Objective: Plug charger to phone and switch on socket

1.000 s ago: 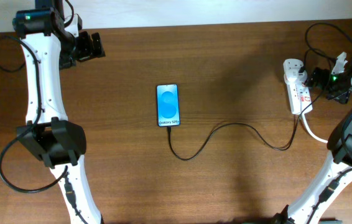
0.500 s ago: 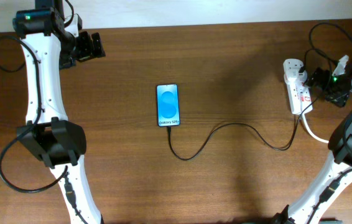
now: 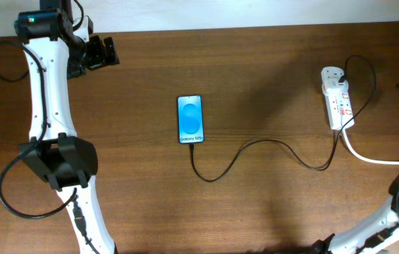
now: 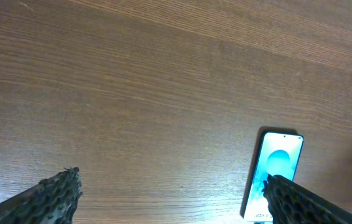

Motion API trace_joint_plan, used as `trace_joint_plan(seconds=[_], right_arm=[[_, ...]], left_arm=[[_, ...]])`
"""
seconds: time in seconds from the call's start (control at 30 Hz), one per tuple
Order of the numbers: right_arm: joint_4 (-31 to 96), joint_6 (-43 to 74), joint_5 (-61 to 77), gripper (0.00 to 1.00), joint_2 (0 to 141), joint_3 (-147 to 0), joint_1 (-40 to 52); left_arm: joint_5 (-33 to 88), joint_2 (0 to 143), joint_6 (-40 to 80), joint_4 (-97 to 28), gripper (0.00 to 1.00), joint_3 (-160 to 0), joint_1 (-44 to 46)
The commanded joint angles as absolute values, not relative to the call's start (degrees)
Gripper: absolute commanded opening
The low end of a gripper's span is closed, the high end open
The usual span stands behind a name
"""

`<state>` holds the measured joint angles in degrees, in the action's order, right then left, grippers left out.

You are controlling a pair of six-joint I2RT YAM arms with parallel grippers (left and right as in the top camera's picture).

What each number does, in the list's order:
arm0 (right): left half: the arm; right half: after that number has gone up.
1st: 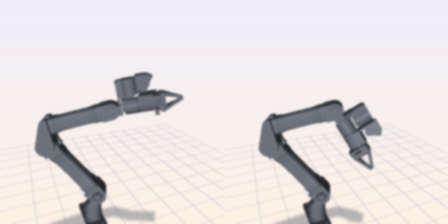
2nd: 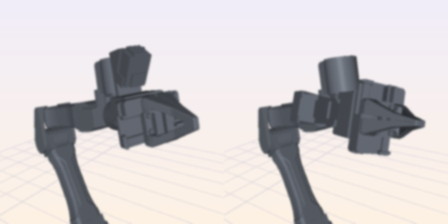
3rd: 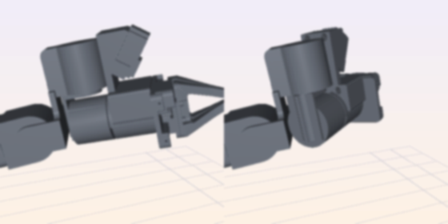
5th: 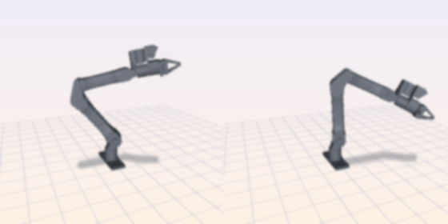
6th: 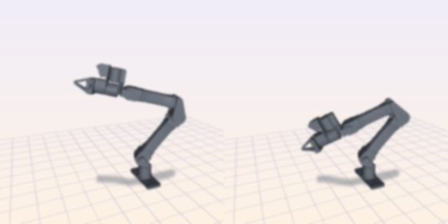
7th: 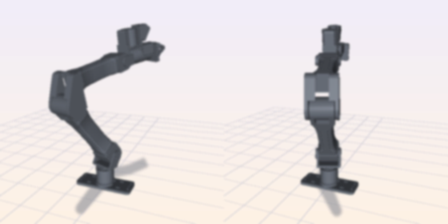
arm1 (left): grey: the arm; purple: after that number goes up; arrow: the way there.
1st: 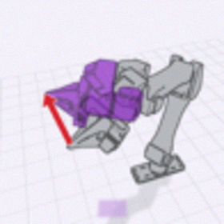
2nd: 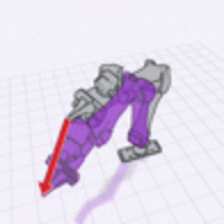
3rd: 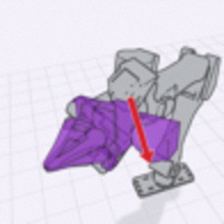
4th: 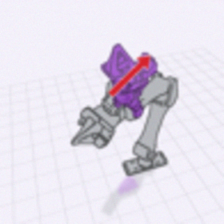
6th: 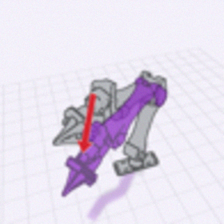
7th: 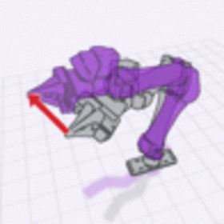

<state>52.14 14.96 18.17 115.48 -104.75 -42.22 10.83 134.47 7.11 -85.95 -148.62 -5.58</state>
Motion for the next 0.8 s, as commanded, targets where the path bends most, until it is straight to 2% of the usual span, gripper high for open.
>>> trace_joint_plan(seconds=[0.0, 0.1, 0.23, 0.53, 0.67, 0.77], right_arm=[[53.2, 15.3, 20.8, 0.98, 105.9, -106.1, -41.9], [54.1, 11.7, 25.8, 0.98, 99.4, -106.1, -40.7], [55.5, 6.3, 28.5, 0.98, 92.6, -106.1, -33.1], [70.8, -0.7, 23.0, 0.98, 86.1, -106.1, -8.5], [72.2, -0.7, 17.3, 0.98, 86.2, -106.1, -3.6], [72.7, -0.6, 17.3, 0.98, 86.3, -106.1, -3.4]], left_arm=[[10.2, 133.9, 6.8, -85.8, 0.99, -149.1, -5.8], [10.2, 133.9, 6.8, -85.8, 0.99, -149.1, -5.8], [10.2, 133.9, 6.8, -85.8, 0.99, -149.1, -5.8], [10.2, 133.9, 6.8, -85.8, 0.99, -149.1, -5.8], [10.2, 133.9, 6.8, -85.8, 0.99, -149.1, -5.8], [10.2, 133.9, 6.8, -85.8, 0.99, -149.1, -5.8]])
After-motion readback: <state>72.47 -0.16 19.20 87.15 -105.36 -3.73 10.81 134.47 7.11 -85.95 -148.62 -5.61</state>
